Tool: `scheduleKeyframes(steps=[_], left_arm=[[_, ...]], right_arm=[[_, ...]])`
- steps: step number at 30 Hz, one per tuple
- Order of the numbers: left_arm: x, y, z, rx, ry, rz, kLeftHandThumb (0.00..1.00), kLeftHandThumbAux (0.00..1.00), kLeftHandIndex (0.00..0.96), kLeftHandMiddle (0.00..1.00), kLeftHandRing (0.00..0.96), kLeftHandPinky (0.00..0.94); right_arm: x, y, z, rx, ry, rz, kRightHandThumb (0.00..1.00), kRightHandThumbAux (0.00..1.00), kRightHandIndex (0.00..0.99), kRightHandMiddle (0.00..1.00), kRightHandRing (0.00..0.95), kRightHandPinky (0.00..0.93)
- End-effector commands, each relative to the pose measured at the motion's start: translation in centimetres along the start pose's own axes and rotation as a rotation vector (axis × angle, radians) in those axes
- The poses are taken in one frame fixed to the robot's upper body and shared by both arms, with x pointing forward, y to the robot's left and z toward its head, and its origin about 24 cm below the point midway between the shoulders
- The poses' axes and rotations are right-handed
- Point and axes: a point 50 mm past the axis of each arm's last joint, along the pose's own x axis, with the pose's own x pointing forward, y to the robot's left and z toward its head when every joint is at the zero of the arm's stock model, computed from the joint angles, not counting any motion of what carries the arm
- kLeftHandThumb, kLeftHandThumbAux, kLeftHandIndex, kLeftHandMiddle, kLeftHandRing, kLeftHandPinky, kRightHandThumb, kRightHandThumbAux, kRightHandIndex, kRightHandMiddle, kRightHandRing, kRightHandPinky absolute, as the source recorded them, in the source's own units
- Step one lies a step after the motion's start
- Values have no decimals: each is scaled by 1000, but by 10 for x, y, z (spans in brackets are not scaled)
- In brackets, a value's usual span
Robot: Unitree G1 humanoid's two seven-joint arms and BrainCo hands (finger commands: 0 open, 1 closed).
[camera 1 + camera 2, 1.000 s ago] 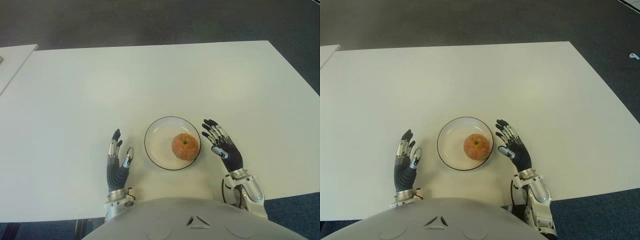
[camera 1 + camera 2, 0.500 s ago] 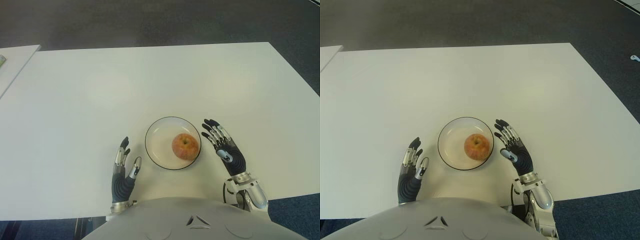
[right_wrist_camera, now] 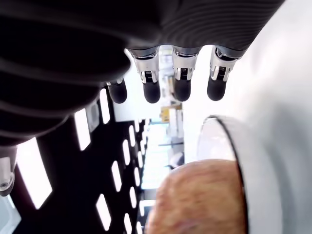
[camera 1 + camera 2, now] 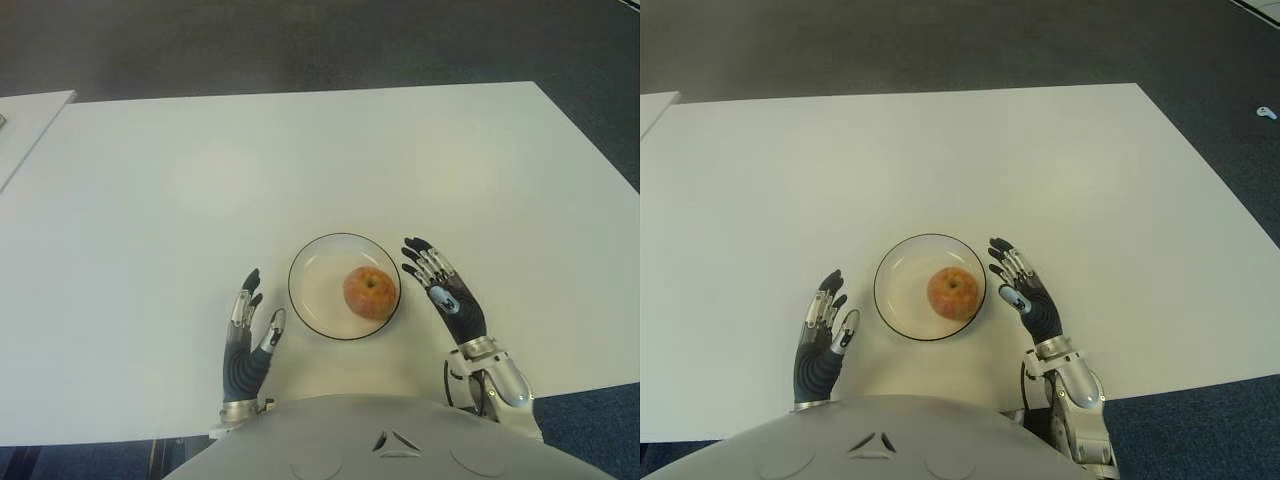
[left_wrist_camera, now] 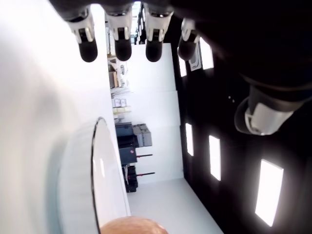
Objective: Put the apples into the plate.
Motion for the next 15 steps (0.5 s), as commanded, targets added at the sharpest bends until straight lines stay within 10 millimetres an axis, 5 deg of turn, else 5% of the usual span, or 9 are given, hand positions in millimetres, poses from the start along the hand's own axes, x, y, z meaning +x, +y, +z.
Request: scheduleKeyframes(steps=[1,15], left_arm=[[-4,0,-2,42,53,-43,73,460,0,0,0,14],[5,12,-2,104,-9,-111,6,411,0,0,0,25]], right_arm=[[5,-1,-5,-37,4,15,289,420,0,0,0,0],[14,-2,-17,3,51,18,253,433,0,0,0,0]])
